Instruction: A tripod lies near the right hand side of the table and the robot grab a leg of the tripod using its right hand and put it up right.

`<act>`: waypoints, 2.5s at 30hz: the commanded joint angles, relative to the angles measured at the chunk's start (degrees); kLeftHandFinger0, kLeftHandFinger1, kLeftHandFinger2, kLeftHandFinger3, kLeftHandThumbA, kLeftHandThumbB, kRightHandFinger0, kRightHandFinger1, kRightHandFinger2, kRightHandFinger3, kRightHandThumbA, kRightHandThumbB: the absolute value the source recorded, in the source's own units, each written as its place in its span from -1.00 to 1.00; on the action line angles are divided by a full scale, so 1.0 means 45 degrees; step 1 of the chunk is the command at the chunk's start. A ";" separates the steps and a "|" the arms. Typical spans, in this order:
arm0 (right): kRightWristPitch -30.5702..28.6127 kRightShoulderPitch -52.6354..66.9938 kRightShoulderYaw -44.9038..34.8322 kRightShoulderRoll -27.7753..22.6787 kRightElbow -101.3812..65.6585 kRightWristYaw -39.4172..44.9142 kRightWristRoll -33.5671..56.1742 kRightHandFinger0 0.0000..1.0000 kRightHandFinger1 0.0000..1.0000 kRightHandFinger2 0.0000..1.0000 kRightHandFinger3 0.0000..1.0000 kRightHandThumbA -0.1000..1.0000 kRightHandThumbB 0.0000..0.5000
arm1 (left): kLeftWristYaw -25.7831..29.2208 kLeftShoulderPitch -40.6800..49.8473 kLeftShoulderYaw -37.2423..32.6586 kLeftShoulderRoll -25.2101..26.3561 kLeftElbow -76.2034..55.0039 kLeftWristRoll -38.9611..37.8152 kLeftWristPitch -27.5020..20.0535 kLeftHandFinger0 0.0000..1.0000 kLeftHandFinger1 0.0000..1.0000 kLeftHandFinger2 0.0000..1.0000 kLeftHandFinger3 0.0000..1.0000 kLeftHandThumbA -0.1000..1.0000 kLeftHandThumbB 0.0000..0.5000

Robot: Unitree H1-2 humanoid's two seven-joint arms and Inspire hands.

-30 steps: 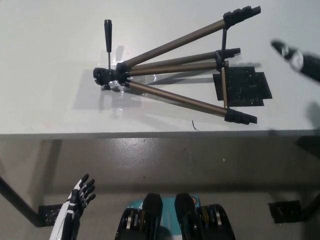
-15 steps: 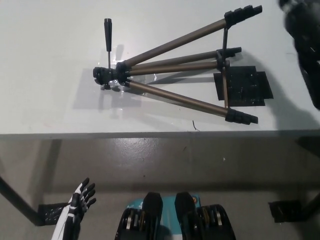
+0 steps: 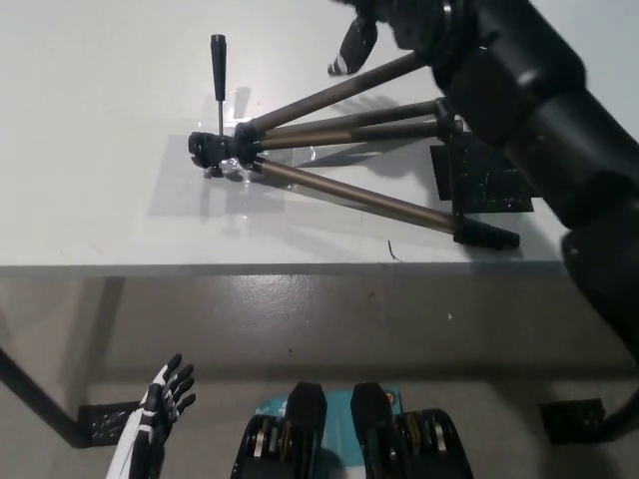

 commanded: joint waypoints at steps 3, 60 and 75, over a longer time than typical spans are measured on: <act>-0.0993 -0.2495 0.1217 0.0323 0.2273 0.4266 -0.0703 1.00 1.00 1.00 1.00 1.00 0.76 | -0.0069 0.0090 0.0138 0.0068 -0.0175 -0.0189 -0.0886 1.00 1.00 1.00 1.00 1.00 -0.46; -0.3514 -0.1011 -0.7682 0.0236 0.0645 -1.0434 0.3180 -1.00 -1.00 -0.46 -0.64 -0.15 -0.82 | -0.0201 0.0970 -0.0100 0.0056 -0.0422 0.0154 -0.0721 1.00 1.00 1.00 1.00 1.00 -0.60; -0.4369 -0.0778 -1.1231 0.0931 0.0306 -1.1632 0.4155 -1.00 -0.94 -0.23 -0.16 -0.41 -1.00 | -0.0100 0.1278 -0.0160 -0.0002 -0.0127 0.0235 -0.1090 1.00 1.00 1.00 1.00 1.00 -0.64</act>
